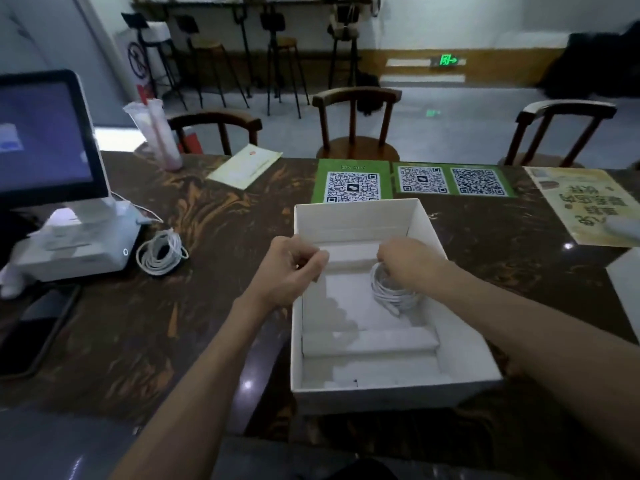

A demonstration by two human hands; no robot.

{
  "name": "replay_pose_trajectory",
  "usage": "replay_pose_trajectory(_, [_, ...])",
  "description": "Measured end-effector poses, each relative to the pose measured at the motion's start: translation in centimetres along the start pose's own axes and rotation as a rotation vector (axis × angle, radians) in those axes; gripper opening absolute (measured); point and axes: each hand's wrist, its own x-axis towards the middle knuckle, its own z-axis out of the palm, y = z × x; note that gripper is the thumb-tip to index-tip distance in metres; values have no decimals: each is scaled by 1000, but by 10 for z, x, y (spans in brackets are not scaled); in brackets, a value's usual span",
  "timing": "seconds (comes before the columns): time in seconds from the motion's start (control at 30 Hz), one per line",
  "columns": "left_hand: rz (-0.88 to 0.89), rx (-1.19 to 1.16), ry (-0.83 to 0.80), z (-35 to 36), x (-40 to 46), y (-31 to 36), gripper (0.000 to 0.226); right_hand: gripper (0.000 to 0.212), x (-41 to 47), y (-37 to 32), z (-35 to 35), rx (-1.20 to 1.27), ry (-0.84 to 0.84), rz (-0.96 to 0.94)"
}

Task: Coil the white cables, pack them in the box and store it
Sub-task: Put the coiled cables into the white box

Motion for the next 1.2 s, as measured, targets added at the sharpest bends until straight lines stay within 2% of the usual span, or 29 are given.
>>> replay_pose_trajectory(0.13, [87, 20, 26, 0, 11, -14, 46, 23, 0, -8, -8, -286, 37, -16])
replay_pose_trajectory(0.2, [124, 82, 69, -1, 12, -14, 46, 23, -1, -11, -17, -275, 27, 29])
replay_pose_trajectory(0.27, [180, 251, 202, -4, 9, -16, 41, 22, 2, -19, -35, -191, 67, 100])
replay_pose_trajectory(0.37, [289, 461, 339, -20, 0, -30, 21, 25, 12, -52, -73, 28, 348, 185])
replay_pose_trajectory(0.43, [176, 539, 384, -41, -7, -46, 13, 23, 20, -88, -93, 226, 570, 116])
replay_pose_trajectory(0.47, [66, 607, 413, -54, -11, -57, 18, 20, 25, -108, -98, 306, 619, 25])
replay_pose_trajectory(0.53, [-173, 801, 403, -85, -19, -81, 33, 19, 31, -145, -100, 385, 513, -146])
replay_pose_trajectory(0.63, [-494, 981, 266, -137, -33, -114, 46, 29, 39, -189, -96, 214, 9, -335])
replay_pose_trajectory(0.7, [-597, 965, 157, -164, -43, -134, 58, 33, 45, -208, -85, 85, -285, -435])
replay_pose_trajectory(0.77, [-605, 950, 70, -177, -52, -150, 66, 35, 51, -216, -69, 75, -427, -445])
replay_pose_trajectory(0.83, [-585, 972, 58, -182, -57, -159, 65, 36, 56, -217, -52, 107, -441, -403])
replay_pose_trajectory(1.0, [-570, 782, 264, -167, -62, -154, 39, 37, 65, -206, -35, 47, -475, -334])
replay_pose_trajectory(1.1, [-559, 662, 277, -150, -65, -151, 49, 37, 69, -207, -35, 95, -465, -331])
replay_pose_trajectory(1.2, [-568, 613, 207, -142, -61, -153, 64, 35, 71, -208, -32, 110, -461, -327])
